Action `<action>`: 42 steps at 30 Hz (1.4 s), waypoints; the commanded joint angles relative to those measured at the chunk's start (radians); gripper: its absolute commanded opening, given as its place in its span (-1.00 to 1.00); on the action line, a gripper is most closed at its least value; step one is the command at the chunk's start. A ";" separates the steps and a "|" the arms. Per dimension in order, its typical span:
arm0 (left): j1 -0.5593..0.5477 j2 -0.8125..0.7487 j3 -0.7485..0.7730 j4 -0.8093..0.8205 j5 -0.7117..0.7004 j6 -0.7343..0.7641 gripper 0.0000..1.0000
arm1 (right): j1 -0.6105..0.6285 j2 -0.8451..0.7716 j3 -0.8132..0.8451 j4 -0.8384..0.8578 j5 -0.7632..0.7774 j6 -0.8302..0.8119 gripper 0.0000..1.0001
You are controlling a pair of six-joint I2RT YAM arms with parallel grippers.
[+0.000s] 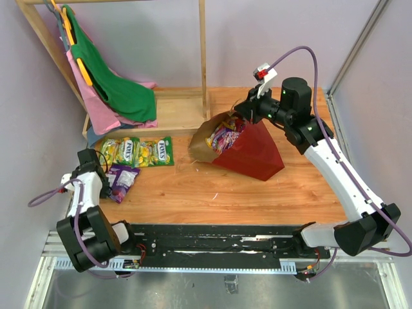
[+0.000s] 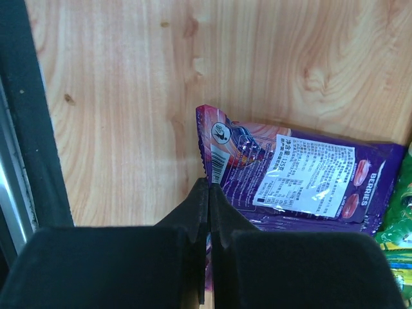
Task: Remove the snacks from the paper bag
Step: Place the snack at the center of the board.
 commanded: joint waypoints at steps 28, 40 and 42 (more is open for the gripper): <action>0.120 -0.095 -0.078 -0.077 -0.140 -0.311 -0.99 | -0.004 -0.016 0.034 0.045 -0.018 -0.013 -0.99; 0.120 -0.108 -0.094 0.049 -0.129 -0.179 -0.86 | -0.004 -0.012 0.035 0.045 -0.022 -0.011 -0.99; 0.120 -0.073 -0.078 0.057 -0.138 -0.148 -0.85 | -0.003 -0.011 0.036 0.045 -0.023 -0.011 -0.99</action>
